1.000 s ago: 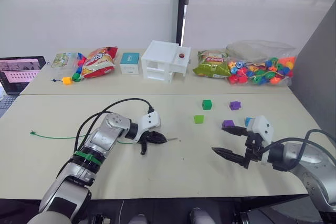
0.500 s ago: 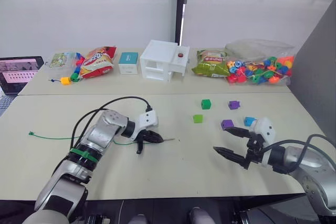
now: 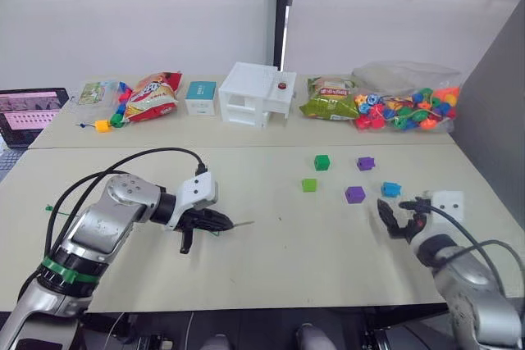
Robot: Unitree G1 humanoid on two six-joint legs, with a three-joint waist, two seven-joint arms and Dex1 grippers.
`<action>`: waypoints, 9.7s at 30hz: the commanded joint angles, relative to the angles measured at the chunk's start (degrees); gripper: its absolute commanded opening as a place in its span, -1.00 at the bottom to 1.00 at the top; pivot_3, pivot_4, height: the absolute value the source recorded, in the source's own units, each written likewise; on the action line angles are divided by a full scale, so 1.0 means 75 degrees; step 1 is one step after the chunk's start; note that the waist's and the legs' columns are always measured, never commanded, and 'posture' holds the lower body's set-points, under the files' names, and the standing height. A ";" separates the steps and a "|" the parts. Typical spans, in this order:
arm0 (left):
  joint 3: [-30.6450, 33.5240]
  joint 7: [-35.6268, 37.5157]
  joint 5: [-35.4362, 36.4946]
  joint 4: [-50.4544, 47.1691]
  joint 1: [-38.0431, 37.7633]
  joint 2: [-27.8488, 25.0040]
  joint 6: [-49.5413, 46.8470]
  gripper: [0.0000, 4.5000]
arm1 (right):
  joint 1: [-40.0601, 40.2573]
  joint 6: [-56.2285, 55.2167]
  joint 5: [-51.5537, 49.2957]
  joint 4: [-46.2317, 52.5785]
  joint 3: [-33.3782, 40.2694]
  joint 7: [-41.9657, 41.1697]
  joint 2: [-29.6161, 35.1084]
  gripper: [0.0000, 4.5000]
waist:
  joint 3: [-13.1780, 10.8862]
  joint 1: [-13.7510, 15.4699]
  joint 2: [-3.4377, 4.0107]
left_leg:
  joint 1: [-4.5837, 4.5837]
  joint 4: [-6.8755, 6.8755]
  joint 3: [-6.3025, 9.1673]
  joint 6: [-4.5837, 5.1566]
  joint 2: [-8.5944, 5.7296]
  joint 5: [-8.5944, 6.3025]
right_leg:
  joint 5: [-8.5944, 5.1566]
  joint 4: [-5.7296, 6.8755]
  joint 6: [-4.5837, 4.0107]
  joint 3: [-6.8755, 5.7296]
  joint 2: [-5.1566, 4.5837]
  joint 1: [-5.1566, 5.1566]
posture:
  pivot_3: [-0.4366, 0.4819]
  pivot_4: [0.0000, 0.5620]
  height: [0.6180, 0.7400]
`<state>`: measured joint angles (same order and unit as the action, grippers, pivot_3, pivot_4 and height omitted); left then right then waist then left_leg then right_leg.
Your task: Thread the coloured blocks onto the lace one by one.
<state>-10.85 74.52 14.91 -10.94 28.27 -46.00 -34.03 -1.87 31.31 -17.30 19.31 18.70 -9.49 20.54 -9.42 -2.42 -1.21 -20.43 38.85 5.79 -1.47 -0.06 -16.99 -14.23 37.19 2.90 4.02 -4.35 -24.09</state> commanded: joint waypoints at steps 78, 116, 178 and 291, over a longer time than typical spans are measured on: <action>0.0216 -0.0850 0.0706 -0.1223 -0.0786 -0.0610 -0.0553 -1.00 | -0.4842 -0.0010 -0.0331 -0.0509 -0.6273 -0.7518 0.3075 0.98 | -0.0015 -0.0065 0.0019 | 0.0001 -0.0006 0.0006 0.0004 0.0005 -0.0002 | -0.0001 -0.0015 0.0000 -0.0010 0.0008 -0.0005 | -0.05 -0.47 1.00; -0.0468 -0.1744 0.0702 -0.1555 -0.0290 -0.0231 -0.1392 -1.00 | -0.4656 -0.0914 0.1996 -0.2167 -0.5445 -0.8143 0.1269 -0.68 | -0.0017 0.0016 0.0019 | -0.0012 0.0002 0.0014 0.0000 -0.0002 -0.0001 | 0.0002 -0.0001 -0.0003 -0.0011 -0.0002 -0.0020 | -0.05 -0.47 1.00; -0.1928 -0.1155 -0.0542 -0.0147 0.0905 0.1641 -0.0185 -1.00 | -0.4308 0.0503 0.2152 -0.0796 -0.6142 -0.6910 0.1105 -0.68 | -0.0016 0.0001 0.0016 | -0.0015 0.0013 0.0015 0.0001 -0.0005 0.0000 | 0.0002 -0.0002 -0.0001 -0.0011 -0.0002 -0.0017 | -0.05 -0.47 1.00; -0.1847 -0.0703 -0.1391 0.1514 0.0673 0.2215 0.2272 -0.38 | -0.3364 0.1031 0.1376 0.0465 -0.5729 -0.6188 0.2870 1.00 | -0.0013 0.0020 0.0013 | -0.0027 0.0017 0.0015 0.0003 -0.0007 -0.0001 | 0.0004 -0.0012 0.0003 -0.0015 -0.0005 -0.0017 | -0.05 -0.47 1.00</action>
<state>-24.65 68.74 4.44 1.03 32.30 -29.58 -17.50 -26.82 41.06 -7.70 22.86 -24.32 -56.14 42.22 -9.52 -2.27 -1.12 -20.63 38.98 5.91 -1.45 -0.11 -17.00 -14.20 37.11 2.92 3.91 -4.38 -24.22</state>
